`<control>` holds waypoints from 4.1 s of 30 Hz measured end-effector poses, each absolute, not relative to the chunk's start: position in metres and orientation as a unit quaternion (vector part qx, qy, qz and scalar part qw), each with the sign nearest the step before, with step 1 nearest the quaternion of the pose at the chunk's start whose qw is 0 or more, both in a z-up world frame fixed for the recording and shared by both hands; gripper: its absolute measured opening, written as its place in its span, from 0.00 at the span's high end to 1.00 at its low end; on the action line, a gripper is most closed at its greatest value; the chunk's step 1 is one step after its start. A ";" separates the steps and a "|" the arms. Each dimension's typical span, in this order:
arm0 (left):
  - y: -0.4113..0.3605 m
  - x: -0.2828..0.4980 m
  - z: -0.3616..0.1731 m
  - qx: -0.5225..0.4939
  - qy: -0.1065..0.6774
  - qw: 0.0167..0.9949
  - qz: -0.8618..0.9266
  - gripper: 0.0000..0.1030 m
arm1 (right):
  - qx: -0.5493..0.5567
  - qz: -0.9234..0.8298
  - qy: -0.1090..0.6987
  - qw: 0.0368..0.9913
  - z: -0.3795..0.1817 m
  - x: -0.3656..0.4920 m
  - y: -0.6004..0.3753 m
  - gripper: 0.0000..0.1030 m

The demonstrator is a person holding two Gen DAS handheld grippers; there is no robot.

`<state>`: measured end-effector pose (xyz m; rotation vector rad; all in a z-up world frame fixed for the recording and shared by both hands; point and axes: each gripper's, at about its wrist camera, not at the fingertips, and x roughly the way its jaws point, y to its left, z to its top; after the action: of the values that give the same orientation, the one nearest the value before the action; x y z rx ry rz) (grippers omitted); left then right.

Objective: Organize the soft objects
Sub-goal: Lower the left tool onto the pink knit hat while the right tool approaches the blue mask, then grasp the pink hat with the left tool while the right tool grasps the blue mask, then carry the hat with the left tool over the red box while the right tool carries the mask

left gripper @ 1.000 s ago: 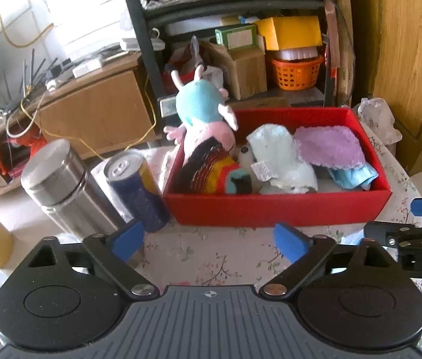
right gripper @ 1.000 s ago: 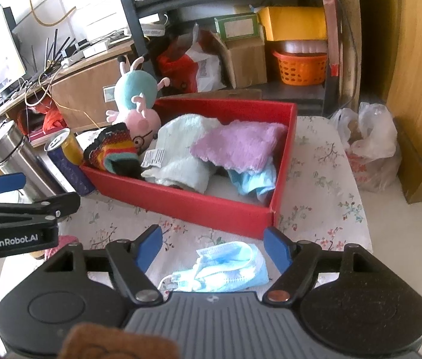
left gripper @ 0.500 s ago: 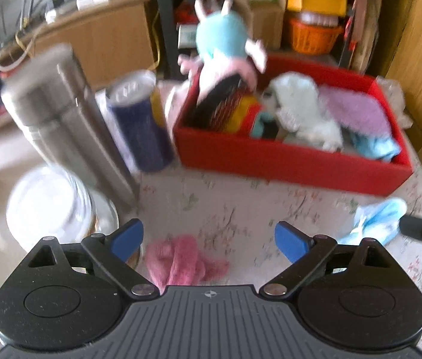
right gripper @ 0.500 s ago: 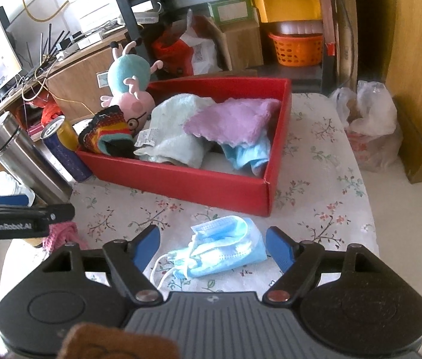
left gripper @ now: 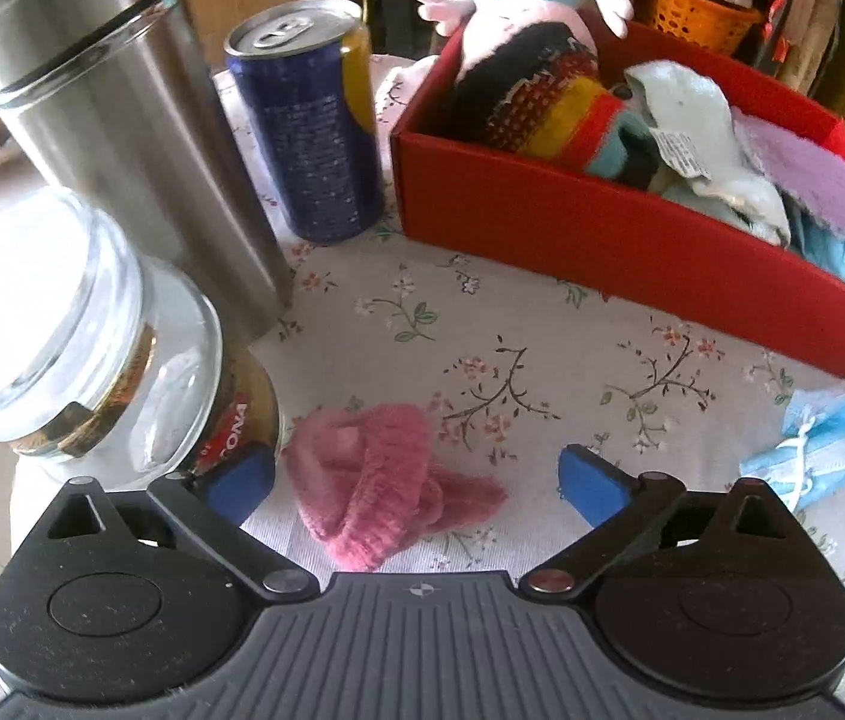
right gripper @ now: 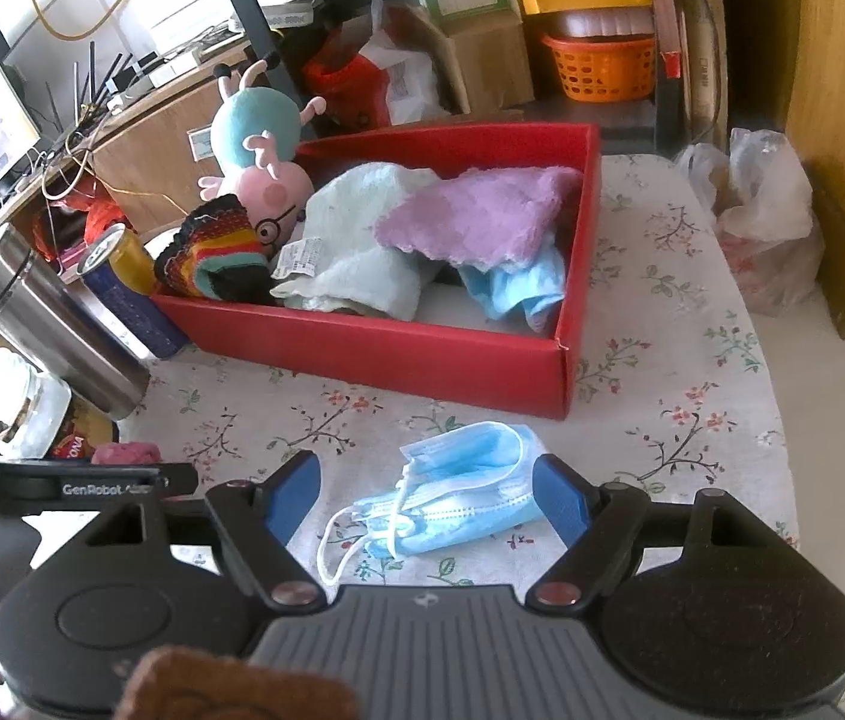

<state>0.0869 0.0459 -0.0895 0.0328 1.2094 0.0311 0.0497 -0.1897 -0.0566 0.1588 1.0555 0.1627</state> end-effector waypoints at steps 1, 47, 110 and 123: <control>0.044 0.085 -0.089 0.024 0.567 0.823 0.013 0.14 | 0.074 0.075 0.504 0.857 -0.058 0.050 -0.190 0.51; 0.015 0.074 -0.093 0.005 0.567 0.819 -0.085 0.61 | 0.082 0.083 0.550 0.827 -0.083 0.058 -0.198 1.00; -0.038 0.115 0.016 0.007 0.395 0.912 -0.109 0.61 | 0.063 0.068 0.346 0.934 0.041 0.085 -0.198 0.95; -0.043 0.138 0.014 0.012 0.392 0.914 -0.104 0.61 | 0.055 0.049 0.336 0.939 0.041 0.108 -0.202 0.95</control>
<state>0.1378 -0.0433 0.0141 0.0237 0.8074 -0.2134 0.1079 -0.2016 0.0411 0.1123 0.6868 0.1006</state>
